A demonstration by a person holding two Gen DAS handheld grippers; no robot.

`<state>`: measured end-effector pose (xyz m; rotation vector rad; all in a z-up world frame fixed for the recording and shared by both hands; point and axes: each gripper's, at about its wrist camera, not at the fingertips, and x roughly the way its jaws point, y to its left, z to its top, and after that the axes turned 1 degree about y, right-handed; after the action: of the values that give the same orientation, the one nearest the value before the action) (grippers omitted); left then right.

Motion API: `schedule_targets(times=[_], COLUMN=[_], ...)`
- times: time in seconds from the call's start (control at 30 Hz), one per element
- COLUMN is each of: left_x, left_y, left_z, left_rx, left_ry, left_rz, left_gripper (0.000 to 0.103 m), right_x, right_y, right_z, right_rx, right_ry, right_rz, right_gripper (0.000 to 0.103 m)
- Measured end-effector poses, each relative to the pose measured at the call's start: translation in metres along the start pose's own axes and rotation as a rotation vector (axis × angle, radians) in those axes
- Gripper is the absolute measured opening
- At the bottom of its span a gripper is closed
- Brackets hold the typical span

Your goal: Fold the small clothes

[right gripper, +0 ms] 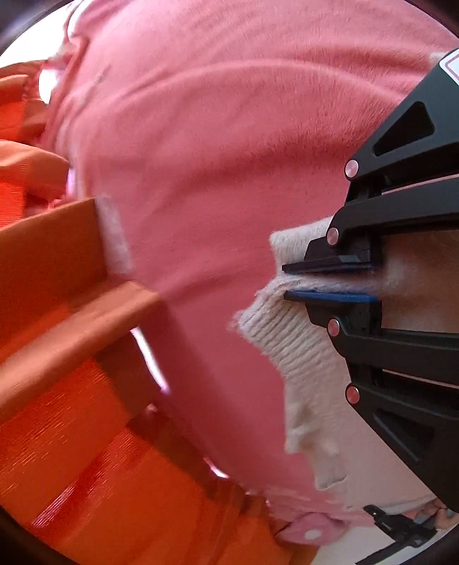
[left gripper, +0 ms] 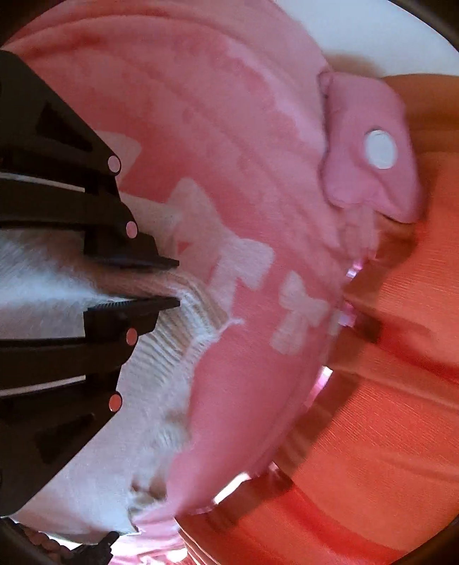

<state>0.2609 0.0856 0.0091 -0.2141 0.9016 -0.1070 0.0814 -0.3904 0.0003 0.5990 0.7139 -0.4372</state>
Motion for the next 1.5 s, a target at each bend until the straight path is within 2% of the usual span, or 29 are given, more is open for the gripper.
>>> schedule_targets(times=[0.07, 0.1, 0.17, 0.23, 0.27, 0.3, 0.33, 0.4, 0.43, 0.5, 0.6, 0.63, 0.67, 0.73, 0.77, 0.83, 0.87, 0.9, 0.93, 0.97, 1.0, 1.03, 1.1, 1.17, 1.2, 1.27, 1.33, 1.43, 1.5], left_x=[-0.029, -0.041, -0.065, -0.077, -0.077, -0.076, -0.073, -0.065, -0.064, -0.072, -0.089, -0.092, -0.095, -0.099, -0.1, -0.104, -0.104, -0.1, -0.097, -0.093, -0.092, -0.095, -0.105, -0.111, -0.108, -0.098, -0.075, -0.038, -0.013], left_y=[-0.011, -0.017, -0.035, -0.061, -0.073, -0.085, -0.091, -0.088, -0.081, -0.053, -0.017, -0.009, 0.004, 0.009, 0.006, -0.005, -0.011, -0.018, -0.021, -0.021, -0.017, -0.014, -0.01, -0.011, -0.014, -0.019, -0.023, -0.027, -0.021], left_z=[-0.002, -0.005, -0.019, -0.039, -0.048, -0.062, -0.072, -0.095, -0.102, -0.112, -0.12, -0.122, -0.121, -0.12, -0.12, -0.12, -0.122, -0.124, -0.127, -0.129, -0.129, -0.127, -0.114, -0.099, -0.084, -0.064, -0.041, -0.018, -0.01], left_rx=[0.013, 0.028, 0.085, 0.169, 0.211, 0.255, 0.286, 0.346, 0.351, 0.33, 0.306, 0.294, 0.231, 0.196, 0.198, 0.202, 0.213, 0.247, 0.272, 0.286, 0.271, 0.251, 0.208, 0.197, 0.189, 0.162, 0.121, 0.074, 0.013], left_ry=[-0.06, -0.08, -0.086, -0.039, -0.002, 0.037, 0.062, 0.119, 0.131, 0.125, 0.109, 0.112, 0.126, 0.13, 0.123, 0.112, 0.115, 0.12, 0.121, 0.122, 0.125, 0.128, 0.108, 0.07, 0.048, 0.02, 0.024, 0.017, 0.05], left_rz=[-0.042, -0.072, -0.164, -0.241, -0.259, -0.26, -0.245, -0.159, -0.126, -0.113, -0.058, -0.058, -0.099, -0.119, -0.103, -0.09, -0.088, -0.046, -0.013, 0.005, -0.003, -0.013, -0.022, -0.02, -0.015, -0.009, 0.016, 0.051, 0.05], left_gripper=[0.028, 0.033, 0.042, 0.043, 0.043, 0.043, 0.043, 0.043, 0.043, 0.043, 0.044, 0.044, 0.044, 0.042, 0.042, 0.044, 0.046, 0.048, 0.05, 0.05, 0.05, 0.05, 0.049, 0.05, 0.053, 0.062, 0.064, 0.066, 0.066], right_x=[-0.032, -0.041, -0.043, -0.036, -0.03, -0.027, -0.024, -0.026, -0.03, -0.036, -0.052, -0.06, -0.068, -0.079, -0.088, -0.102, -0.107, -0.106, -0.095, -0.075, -0.063, -0.064, -0.084, -0.101, -0.105, -0.098, -0.081, -0.044, -0.013], right_y=[0.024, 0.043, 0.081, 0.114, 0.133, 0.142, 0.151, 0.151, 0.137, 0.098, 0.012, -0.012, -0.039, -0.058, -0.061, -0.055, -0.045, -0.036, -0.032, -0.037, -0.049, -0.053, -0.052, -0.041, -0.037, -0.025, -0.012, 0.003, 0.009], right_z=[-0.007, -0.015, -0.046, -0.083, -0.107, -0.12, -0.136, -0.158, -0.157, -0.143, -0.117, -0.111, -0.106, -0.103, -0.104, -0.106, -0.107, -0.112, -0.116, -0.121, -0.119, -0.113, -0.096, -0.075, -0.063, -0.035, -0.02, -0.001, 0.001], right_rx=[-0.069, -0.139, -0.293, -0.409, -0.45, -0.471, -0.509, -0.625, -0.623, -0.519, -0.323, -0.266, -0.192, -0.194, -0.193, -0.199, -0.238, -0.286, -0.325, -0.344, -0.279, -0.242, -0.26, -0.288, -0.289, -0.25, -0.204, -0.13, -0.095], right_ry=[-0.088, -0.087, -0.013, 0.099, 0.187, 0.239, 0.291, 0.3, 0.284, 0.295, 0.287, 0.289, 0.3, 0.269, 0.254, 0.254, 0.235, 0.23, 0.243, 0.309, 0.375, 0.365, 0.296, 0.195, 0.156, 0.087, 0.057, 0.043, 0.061], right_rz=[0.058, 0.113, 0.2, 0.271, 0.329, 0.364, 0.384, 0.286, 0.245, 0.232, 0.167, 0.193, 0.196, 0.056, 0.03, 0.101, 0.117, 0.107, 0.067, -0.016, 0.009, 0.039, 0.033, 0.012, 0.013, 0.035, 0.029, 0.005, 0.005], right_gripper=[0.017, 0.017, 0.017, 0.016, 0.014, 0.013, 0.006, 0.003, 0.003, 0.002, 0.0, 0.0, 0.0, 0.0, 0.001, 0.011, 0.011, 0.011, 0.01, 0.004, 0.0, 0.0, 0.0, 0.015, 0.016, 0.032, 0.042, 0.046, 0.052])
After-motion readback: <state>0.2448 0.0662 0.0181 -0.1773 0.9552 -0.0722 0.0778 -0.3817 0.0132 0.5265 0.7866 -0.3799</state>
